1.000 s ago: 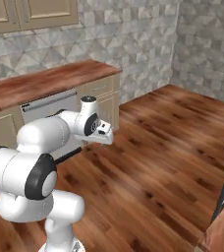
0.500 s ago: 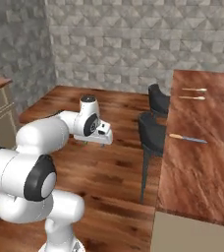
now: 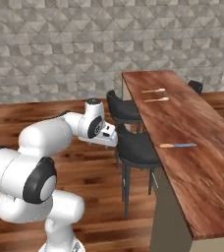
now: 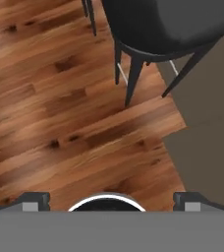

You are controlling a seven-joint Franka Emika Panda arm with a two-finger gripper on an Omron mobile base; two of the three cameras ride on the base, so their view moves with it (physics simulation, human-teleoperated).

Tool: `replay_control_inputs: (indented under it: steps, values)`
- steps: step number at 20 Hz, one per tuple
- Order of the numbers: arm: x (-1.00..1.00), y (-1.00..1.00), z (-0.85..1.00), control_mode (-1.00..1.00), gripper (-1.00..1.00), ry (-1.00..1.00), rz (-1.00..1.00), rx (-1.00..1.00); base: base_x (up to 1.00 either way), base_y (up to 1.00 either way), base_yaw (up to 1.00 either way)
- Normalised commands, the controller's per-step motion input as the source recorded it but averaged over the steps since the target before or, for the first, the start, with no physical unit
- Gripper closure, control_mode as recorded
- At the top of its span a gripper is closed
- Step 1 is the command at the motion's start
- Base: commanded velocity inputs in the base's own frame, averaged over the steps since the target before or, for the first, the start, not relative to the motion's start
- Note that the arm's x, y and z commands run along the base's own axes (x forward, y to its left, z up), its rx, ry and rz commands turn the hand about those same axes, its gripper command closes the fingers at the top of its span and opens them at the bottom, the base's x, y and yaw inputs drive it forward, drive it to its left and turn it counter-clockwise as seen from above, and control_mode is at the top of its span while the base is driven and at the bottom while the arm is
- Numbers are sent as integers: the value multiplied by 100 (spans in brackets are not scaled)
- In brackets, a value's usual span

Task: Pick up the metallic utensils from the counter and place them in the open drawer. Make sure not to pick up any wooden utensils.

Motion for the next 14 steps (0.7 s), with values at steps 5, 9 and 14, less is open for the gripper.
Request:
replay_control_inputs:
  steps: [5,9,14]
  values:
    - [0,0,0,100,-100,0,0,0,50,2,-73]
    - [0,0,0,100,-100,0,0,0,49,-2,-71]
    - [0,0,0,100,-100,0,0,0,47,4,-59]
